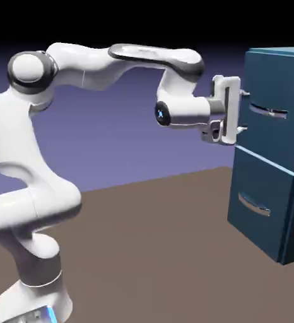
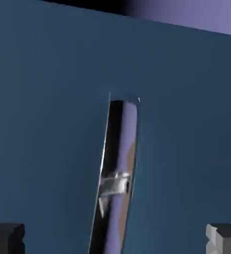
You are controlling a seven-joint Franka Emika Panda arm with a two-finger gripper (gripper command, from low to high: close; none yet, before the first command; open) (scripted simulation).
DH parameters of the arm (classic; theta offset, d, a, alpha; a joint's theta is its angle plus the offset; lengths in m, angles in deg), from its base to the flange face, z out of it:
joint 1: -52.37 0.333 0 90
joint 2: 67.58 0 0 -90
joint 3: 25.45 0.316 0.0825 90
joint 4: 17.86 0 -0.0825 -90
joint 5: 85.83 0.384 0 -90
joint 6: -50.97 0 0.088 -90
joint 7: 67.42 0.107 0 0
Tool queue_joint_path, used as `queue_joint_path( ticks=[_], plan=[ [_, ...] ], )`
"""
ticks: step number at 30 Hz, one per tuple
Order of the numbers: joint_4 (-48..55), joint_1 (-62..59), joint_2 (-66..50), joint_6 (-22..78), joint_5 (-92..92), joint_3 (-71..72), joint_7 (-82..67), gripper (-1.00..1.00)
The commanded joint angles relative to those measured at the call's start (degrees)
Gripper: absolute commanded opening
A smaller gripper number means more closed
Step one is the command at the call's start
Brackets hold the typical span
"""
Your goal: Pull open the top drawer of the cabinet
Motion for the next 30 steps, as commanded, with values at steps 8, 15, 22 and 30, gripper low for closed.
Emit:
queue_joint_path(
  ticks=[8, 15, 22, 30],
  plan=[
    [7.3, -11.5, 0.6, -0.4, 5.6, 10.1, -0.4, 0.0],
    [11.1, -17.4, 0.8, -1.1, 5.5, 15.2, 0.2, -1.0],
    [1.6, -2.9, 0.0, 0.6, 6.0, 2.7, -1.6, -1.0],
    [-8.4, 13.7, 1.2, 1.5, 6.1, -11.6, -2.9, -1.0]
  ],
)
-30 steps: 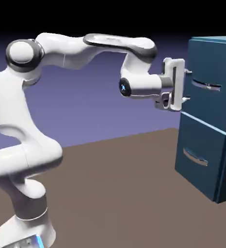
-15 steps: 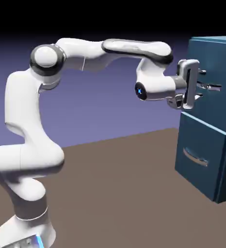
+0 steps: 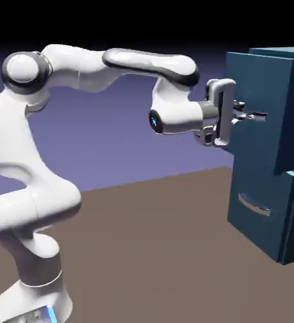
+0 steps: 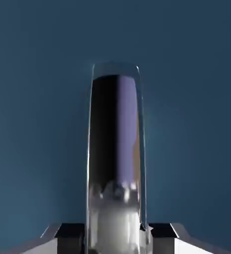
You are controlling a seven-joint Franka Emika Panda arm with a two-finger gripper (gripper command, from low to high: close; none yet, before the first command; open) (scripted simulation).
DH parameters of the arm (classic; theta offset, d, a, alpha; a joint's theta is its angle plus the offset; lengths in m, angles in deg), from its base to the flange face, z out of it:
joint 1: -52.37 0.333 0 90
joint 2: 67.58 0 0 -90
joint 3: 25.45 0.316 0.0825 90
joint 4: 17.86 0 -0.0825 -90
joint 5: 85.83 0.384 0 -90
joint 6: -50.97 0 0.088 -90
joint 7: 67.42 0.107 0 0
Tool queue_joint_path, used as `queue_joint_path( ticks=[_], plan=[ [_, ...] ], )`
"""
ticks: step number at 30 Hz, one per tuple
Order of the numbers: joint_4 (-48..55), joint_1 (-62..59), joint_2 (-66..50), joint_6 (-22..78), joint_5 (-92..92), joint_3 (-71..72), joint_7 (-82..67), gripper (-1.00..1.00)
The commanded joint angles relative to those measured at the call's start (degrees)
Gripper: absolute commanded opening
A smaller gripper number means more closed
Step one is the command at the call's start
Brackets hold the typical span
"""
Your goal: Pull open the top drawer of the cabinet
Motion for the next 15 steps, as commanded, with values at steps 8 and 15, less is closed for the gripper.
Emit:
queue_joint_path(
  ticks=[8, 15],
  plan=[
    [-9.6, 16.6, 3.3, -0.5, 0.0, -14.1, -1.7, -1.0],
    [-18.4, 31.1, 9.0, -2.6, -0.3, -25.9, -3.3, -1.0]
  ],
)
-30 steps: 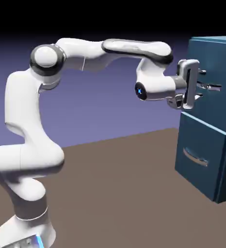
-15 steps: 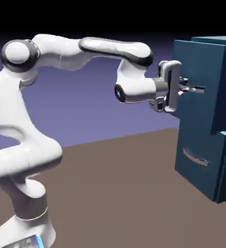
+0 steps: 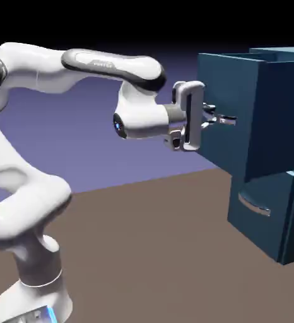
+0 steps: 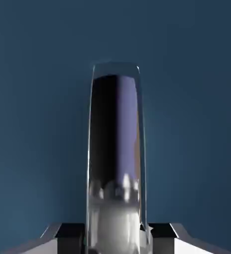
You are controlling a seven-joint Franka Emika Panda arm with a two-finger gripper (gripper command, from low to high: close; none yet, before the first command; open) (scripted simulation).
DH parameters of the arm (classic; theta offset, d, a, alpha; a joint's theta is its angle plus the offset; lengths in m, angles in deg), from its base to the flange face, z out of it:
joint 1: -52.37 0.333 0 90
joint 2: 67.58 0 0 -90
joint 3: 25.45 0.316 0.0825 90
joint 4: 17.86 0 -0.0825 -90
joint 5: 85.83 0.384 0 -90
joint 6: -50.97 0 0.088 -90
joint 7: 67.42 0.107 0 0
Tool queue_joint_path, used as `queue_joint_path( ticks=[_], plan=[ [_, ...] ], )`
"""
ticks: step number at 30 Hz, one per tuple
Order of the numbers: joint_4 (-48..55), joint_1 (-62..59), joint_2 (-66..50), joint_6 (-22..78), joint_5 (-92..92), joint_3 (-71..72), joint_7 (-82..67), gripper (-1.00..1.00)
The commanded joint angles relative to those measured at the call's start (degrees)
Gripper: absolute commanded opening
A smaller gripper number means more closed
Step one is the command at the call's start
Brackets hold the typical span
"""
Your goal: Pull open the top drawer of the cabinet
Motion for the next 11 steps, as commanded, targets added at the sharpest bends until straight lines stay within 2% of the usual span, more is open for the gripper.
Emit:
queue_joint_path(
  ticks=[1, 8, 9, 11],
  plan=[
    [-1.0, 2.1, 0.6, -0.5, 0.3, -1.7, -0.9, -1.0],
    [-9.2, 14.6, 9.7, -5.3, -0.6, -10.9, -1.9, -1.0],
    [-9.2, 14.6, 9.7, -5.3, -0.6, -10.9, -1.9, 1.0],
    [-10.5, 16.3, 11.8, -6.5, -1.2, -11.9, -1.4, 1.0]
  ],
)
